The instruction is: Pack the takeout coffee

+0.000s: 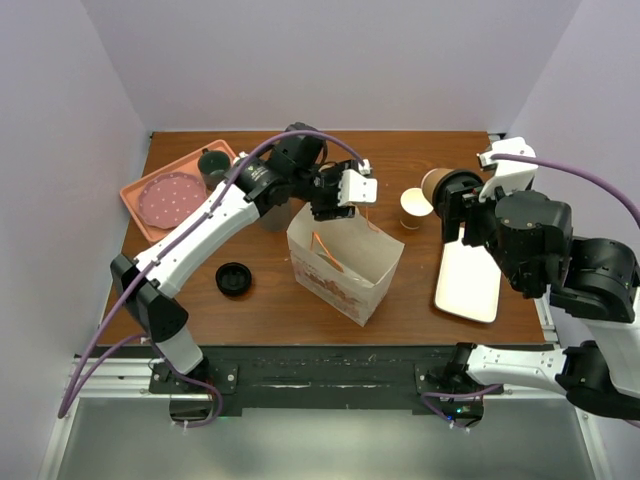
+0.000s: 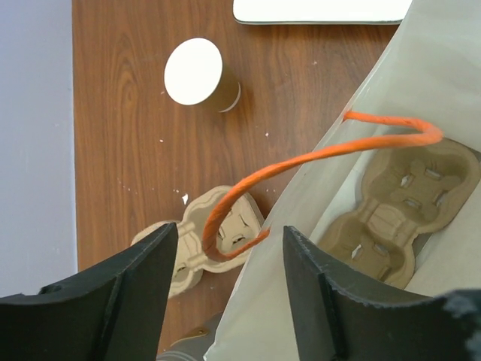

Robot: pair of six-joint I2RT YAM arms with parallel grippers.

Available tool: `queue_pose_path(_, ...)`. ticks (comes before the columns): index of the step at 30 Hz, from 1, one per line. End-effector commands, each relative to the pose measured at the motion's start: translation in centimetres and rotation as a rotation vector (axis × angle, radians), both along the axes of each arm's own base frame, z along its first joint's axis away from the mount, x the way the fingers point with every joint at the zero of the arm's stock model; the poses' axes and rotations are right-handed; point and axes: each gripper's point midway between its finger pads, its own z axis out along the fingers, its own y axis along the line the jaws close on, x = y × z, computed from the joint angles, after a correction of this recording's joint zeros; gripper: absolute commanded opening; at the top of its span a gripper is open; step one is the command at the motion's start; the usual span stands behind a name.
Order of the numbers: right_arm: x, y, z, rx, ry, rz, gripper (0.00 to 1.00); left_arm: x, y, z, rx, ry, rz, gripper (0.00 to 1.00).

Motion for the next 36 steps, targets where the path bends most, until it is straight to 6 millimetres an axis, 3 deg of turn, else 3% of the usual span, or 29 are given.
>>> queue_pose_path(1, 0.5, 0.5, 0.9, 0.034, -0.037, 0.002, 0.14, 0.4, 0.0, -0.6, 0.000, 0.017, 0.026, 0.57)
queue_pose_path(4, 0.4, 1.1, 0.5, 0.053, -0.023, 0.016, 0.14, 0.1, 0.4, 0.2, -0.025, 0.061, 0.090, 0.31)
queue_pose_path(5, 0.4, 1.1, 0.4, 0.057, -0.021, 0.016, 0.14, 0.3, 0.7, 0.6, -0.049, 0.096, 0.157, 0.15)
queue_pose_path(8, 0.3, 1.1, 0.0, 0.071, -0.016, 0.014, 0.15, 0.3, 1.6, 2.1, -0.101, 0.164, 0.300, 0.00)
queue_pose_path(13, 0.2, 1.2, -0.4, 0.099, -0.014, 0.010, 0.15, -0.8, 3.9, 5.0, -0.195, 0.276, 0.515, 0.00)
queue_pose_path(14, 0.2, 1.3, -0.6, 0.097, -0.011, 0.011, 0.15, -0.7, 4.6, 5.3, -0.228, 0.330, 0.625, 0.00)
queue_pose_path(18, 0.5, 1.5, -0.7, 0.093, -0.018, 0.008, 0.15, -2.6, 7.3, 6.9, -0.301, 0.487, 0.845, 0.00)
queue_pose_path(20, 0.7, 1.6, -0.5, 0.088, -0.026, 0.006, 0.15, -3.9, 7.9, 5.7, -0.316, 0.612, 0.942, 0.00)
queue_pose_path(22, 0.9, 1.8, -0.4, 0.074, -0.031, 0.008, 0.15, -5.7, 8.5, 6.0, -0.353, 0.693, 0.970, 0.00)
queue_pose_path(23, 1.1, 1.9, -0.2, 0.067, -0.032, 0.003, 0.15, -6.5, 8.8, 4.7, -0.355, 0.777, 1.035, 0.00)
queue_pose_path(25, 1.2, 2.1, 0.0, 0.058, -0.037, 0.010, 0.15, -8.3, 9.7, 5.2, -0.433, 0.881, 1.104, 0.00)
queue_pose_path(26, 1.3, 2.1, 0.2, 0.063, -0.042, 0.008, 0.15, -8.9, 10.1, 3.7, -0.425, 0.925, 1.153, 0.00)
queue_pose_path(28, 1.5, 2.5, 0.3, 0.058, -0.045, 0.010, 0.15, -10.5, 11.2, 4.5, -0.537, 1.015, 1.202, 0.00)
queue_pose_path(29, 1.6, 2.6, 0.3, 0.055, -0.044, 0.012, 0.15, -10.8, 11.3, 2.9, -0.544, 1.051, 1.236, 0.00)
queue_pose_path(31, 1.8, 3.1, 0.2, 0.051, -0.042, 0.020, 0.15, -12.0, 11.9, 3.3, -0.618, 1.090, 1.214, 0.00)
queue_pose_path(34, 1.9, 3.7, 0.1, 0.052, -0.031, 0.031, 0.15, -12.2, 12.6, 1.8, -0.607, 1.100, 1.275, 0.19)
queue_pose_path(35, 1.9, 3.8, 0.0, 0.053, -0.028, 0.033, 0.15, -12.3, 12.8, 2.0, -0.592, 1.095, 1.285, 0.34)
queue_pose_path(36, 2.0, 3.9, 0.0, 0.057, -0.025, 0.033, 0.15, -12.0, 12.6, 1.7, -0.570, 1.090, 1.295, 0.39)
